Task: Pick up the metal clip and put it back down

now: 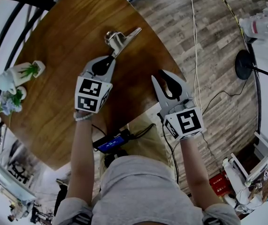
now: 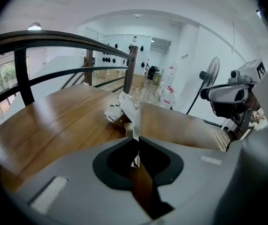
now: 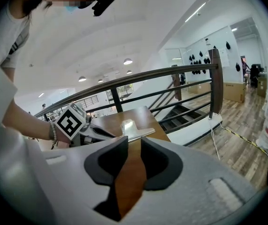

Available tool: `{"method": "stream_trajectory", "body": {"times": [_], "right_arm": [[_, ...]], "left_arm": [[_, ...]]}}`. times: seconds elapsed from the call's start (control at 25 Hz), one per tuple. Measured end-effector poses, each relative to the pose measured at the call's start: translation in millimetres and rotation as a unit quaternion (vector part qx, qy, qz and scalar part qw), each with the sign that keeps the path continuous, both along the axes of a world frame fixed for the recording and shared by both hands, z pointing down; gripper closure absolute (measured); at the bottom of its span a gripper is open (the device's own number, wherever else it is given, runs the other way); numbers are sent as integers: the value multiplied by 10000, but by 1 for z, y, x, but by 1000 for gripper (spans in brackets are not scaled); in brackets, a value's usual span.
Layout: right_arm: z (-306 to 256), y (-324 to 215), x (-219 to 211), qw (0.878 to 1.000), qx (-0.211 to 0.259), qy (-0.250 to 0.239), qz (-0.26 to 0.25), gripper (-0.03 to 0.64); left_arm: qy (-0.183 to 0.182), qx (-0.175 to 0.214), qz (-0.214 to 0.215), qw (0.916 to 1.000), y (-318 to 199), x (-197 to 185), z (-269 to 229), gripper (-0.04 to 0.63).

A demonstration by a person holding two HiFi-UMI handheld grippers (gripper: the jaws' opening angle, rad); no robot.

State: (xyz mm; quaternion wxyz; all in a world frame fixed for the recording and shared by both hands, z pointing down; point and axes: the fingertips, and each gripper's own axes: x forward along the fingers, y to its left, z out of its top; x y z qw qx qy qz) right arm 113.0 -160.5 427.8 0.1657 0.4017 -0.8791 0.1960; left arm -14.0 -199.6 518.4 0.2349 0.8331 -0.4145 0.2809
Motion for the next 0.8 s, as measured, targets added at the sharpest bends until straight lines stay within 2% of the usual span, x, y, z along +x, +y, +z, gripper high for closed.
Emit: {"method": "stream_trajectory", "body": {"times": [0.48,0.8], "right_arm": [[-3,0,-6,10000,68,-17,-20,541],[-9,-8,-16,9998,196,-48,-70,491]], "left_arm": [[95,194,52,9998,2,1,-10,548],[326,288,50,9990,2,3,-18,551]]}}
